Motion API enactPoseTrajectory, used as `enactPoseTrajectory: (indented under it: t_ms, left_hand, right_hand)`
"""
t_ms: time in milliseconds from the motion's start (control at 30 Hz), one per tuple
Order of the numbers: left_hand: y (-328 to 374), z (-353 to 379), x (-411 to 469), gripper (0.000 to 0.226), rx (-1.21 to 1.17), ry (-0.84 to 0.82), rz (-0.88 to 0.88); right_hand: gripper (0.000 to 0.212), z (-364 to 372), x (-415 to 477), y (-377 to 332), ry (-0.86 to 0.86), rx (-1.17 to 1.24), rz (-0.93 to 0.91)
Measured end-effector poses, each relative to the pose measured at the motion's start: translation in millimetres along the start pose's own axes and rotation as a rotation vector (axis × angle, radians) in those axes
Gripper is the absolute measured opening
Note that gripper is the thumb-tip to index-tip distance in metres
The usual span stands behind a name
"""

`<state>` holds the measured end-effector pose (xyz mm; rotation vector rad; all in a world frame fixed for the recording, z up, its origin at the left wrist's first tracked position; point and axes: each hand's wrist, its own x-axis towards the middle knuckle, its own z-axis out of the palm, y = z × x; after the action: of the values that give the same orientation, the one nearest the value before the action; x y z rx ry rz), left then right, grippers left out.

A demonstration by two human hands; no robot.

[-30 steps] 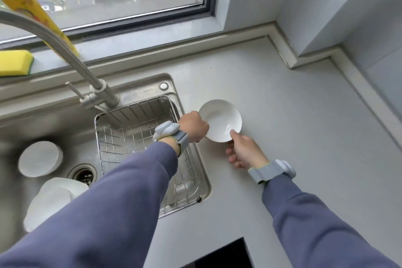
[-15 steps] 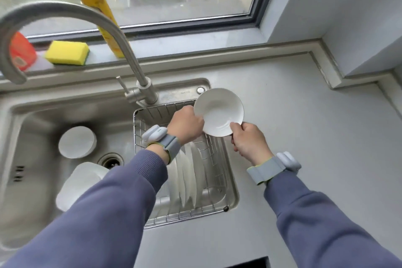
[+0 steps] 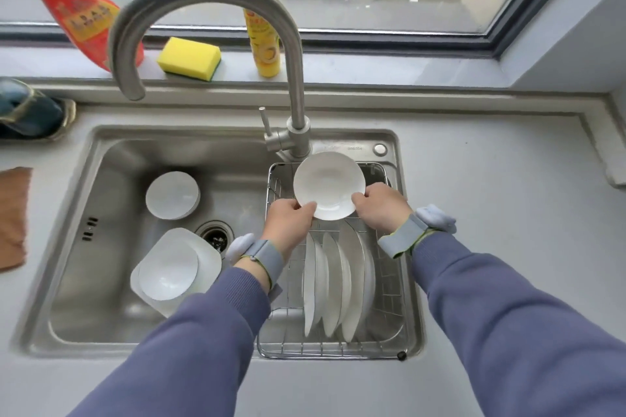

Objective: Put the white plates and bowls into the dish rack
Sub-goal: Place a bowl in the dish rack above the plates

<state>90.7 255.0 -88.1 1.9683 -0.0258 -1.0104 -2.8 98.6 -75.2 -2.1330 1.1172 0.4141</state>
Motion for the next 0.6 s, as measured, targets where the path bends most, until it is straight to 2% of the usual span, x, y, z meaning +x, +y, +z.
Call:
enactPoseTrajectory:
  t_ms: [67,233,433,600]
  left_hand:
    - [-5,2,-1,0.015,-0.07,-0.03,-0.04]
    - [-20,3,7,0.012,-0.194,-0.033,-0.139]
    - [-35,5,16,0.033,-0.215,-0.001,-0.229]
    - [-39,8,20,0.025,-0.224,0.01,-0.231]
  right_hand:
    - [0.036,3,8,-1,-0.032,-0.052,-0.013]
    - [0.037,19,29,-6,-0.11,-0.147,-0.017]
    - [0.04,36,45,-7,-0.202,-0.168,-0.007]
    - [0.043,45,59,-5,-0.232,-0.162,-0.026]
